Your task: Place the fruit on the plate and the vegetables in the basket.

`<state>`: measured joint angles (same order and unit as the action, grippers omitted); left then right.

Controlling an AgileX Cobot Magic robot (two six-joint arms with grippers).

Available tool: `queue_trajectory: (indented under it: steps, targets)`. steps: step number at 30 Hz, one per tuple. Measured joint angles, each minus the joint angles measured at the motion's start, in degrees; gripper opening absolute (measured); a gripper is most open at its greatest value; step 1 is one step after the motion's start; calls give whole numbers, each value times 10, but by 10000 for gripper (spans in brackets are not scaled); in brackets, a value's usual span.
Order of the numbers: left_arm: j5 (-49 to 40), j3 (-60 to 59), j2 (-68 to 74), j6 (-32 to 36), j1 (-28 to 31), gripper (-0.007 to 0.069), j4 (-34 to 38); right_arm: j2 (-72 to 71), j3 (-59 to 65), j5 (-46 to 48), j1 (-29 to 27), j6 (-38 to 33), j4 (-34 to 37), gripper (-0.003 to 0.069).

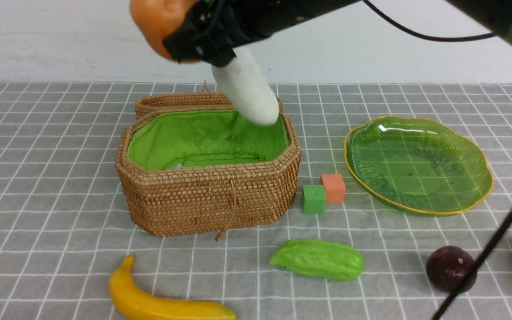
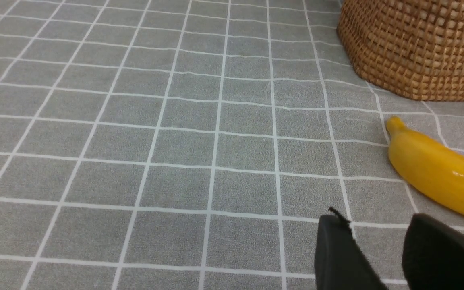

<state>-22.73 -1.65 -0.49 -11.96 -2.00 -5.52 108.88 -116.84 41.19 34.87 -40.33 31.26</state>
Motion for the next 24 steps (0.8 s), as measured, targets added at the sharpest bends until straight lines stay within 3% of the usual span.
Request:
queue_trajectory:
  steps: [7,14,17,21,22,24]
  targets:
    - [0,0,0,0,0,239,0,90,0,-51,-6,25,-2,561]
    - [0,0,0,0,0,239,0,145,2,-31,-6,122,-72,561]
    - [0,0,0,0,0,239,0,132,1,9,-6,191,-145,562]
    - [0,0,0,0,0,239,0,104,1,57,-6,254,-227,640]
    - [0,0,0,0,0,239,0,83,1,92,-6,277,-274,671]
    - [0,0,0,0,0,239,0,51,1,132,-6,290,-318,677]
